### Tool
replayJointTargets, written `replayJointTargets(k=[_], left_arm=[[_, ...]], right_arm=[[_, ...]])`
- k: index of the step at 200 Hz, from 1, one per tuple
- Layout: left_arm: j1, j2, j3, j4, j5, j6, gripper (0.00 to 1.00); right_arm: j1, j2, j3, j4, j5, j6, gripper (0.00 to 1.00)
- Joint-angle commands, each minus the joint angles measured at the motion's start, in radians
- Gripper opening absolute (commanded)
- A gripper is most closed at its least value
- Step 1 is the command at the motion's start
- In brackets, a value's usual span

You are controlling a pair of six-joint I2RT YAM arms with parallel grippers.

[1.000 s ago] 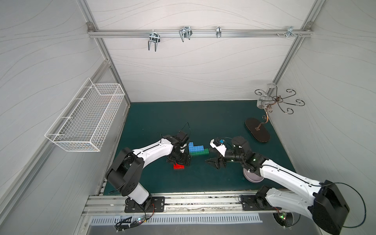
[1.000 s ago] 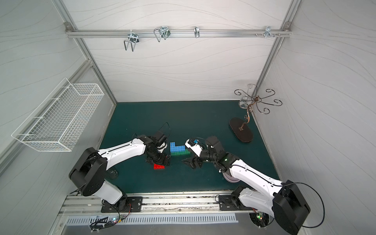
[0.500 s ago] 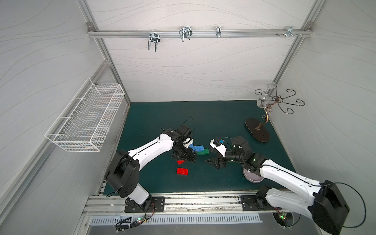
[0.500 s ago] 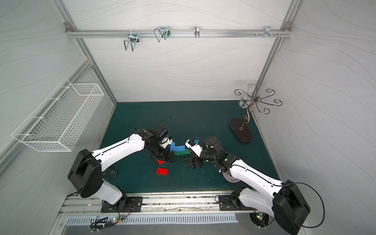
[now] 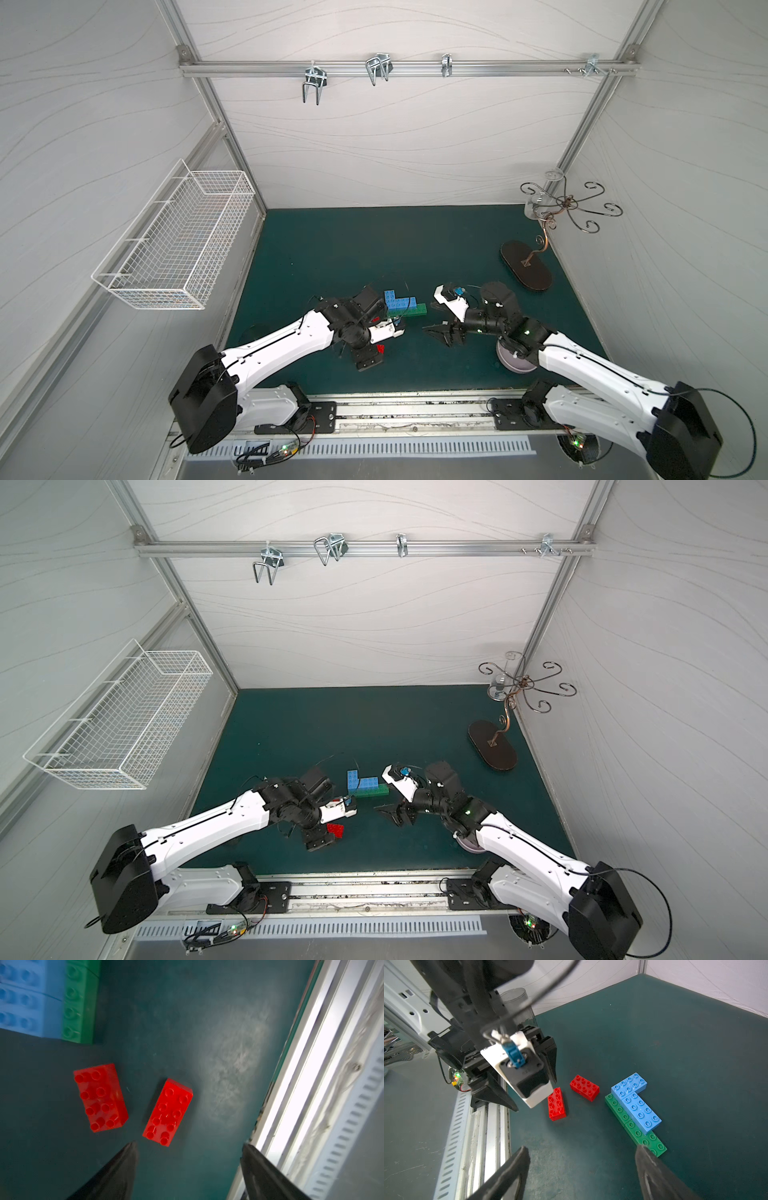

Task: Assemble a small pinwheel with lego
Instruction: Adjust the lego brick at the center of the board, then pick up the lego brick from the center of the board.

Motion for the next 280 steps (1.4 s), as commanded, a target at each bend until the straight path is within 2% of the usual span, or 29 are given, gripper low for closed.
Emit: replayJointTargets(k=[1, 20, 47, 77, 116, 131, 157, 172, 187, 198, 213, 247, 264, 280], left_arm=[[0.012, -0.023, -0.050, 0.123, -0.041, 0.151, 0.82], [0.019, -0.002, -0.067, 0.157, 0.009, 0.151, 0.81], [0.019, 0.031, -0.096, 0.236, -0.022, 0.159, 0.82], [0.023, 0.055, -0.106, 0.267, -0.003, 0.157, 0.82], [0.025, 0.118, -0.070, 0.234, 0.022, 0.156, 0.79], [0.025, 0.116, -0.052, 0.237, 0.040, 0.118, 0.79], [0.095, 0.045, -0.053, 0.275, 0.102, 0.040, 0.82], [0.107, 0.044, -0.042, 0.260, 0.018, 0.004, 0.82], [0.163, 0.046, -0.021, 0.265, -0.042, -0.056, 0.82], [0.207, 0.044, -0.012, 0.280, -0.002, -0.051, 0.82], [0.234, 0.072, -0.007, 0.314, -0.029, -0.034, 0.82], [0.299, 0.155, 0.032, 0.350, 0.020, 0.015, 0.76], [0.312, 0.175, 0.032, 0.339, 0.061, 0.049, 0.71], [0.312, 0.179, 0.028, 0.314, 0.086, 0.023, 0.71]], right_arm=[[-0.005, -0.018, -0.005, 0.018, -0.008, 0.005, 0.82], [-0.005, -0.019, -0.012, 0.033, -0.020, 0.012, 0.82], [-0.005, -0.020, -0.025, 0.043, -0.019, 0.012, 0.82], [-0.005, -0.028, -0.035, 0.043, -0.023, 0.015, 0.81], [-0.005, -0.020, -0.037, 0.046, -0.025, 0.018, 0.81], [-0.005, -0.027, -0.037, 0.045, -0.020, 0.018, 0.81], [-0.005, -0.032, -0.037, 0.038, -0.016, 0.015, 0.81], [-0.005, -0.028, -0.035, 0.034, -0.016, 0.016, 0.81], [-0.005, -0.023, -0.029, 0.029, -0.017, 0.019, 0.81], [-0.004, -0.022, -0.026, 0.036, -0.018, 0.018, 0.81], [-0.004, -0.011, -0.028, 0.057, -0.006, 0.024, 0.81], [0.002, 0.069, -0.011, 0.132, -0.038, 0.078, 0.80], [0.013, 0.103, 0.001, 0.153, -0.044, 0.090, 0.79], [0.023, 0.119, 0.009, 0.158, -0.038, 0.086, 0.79]])
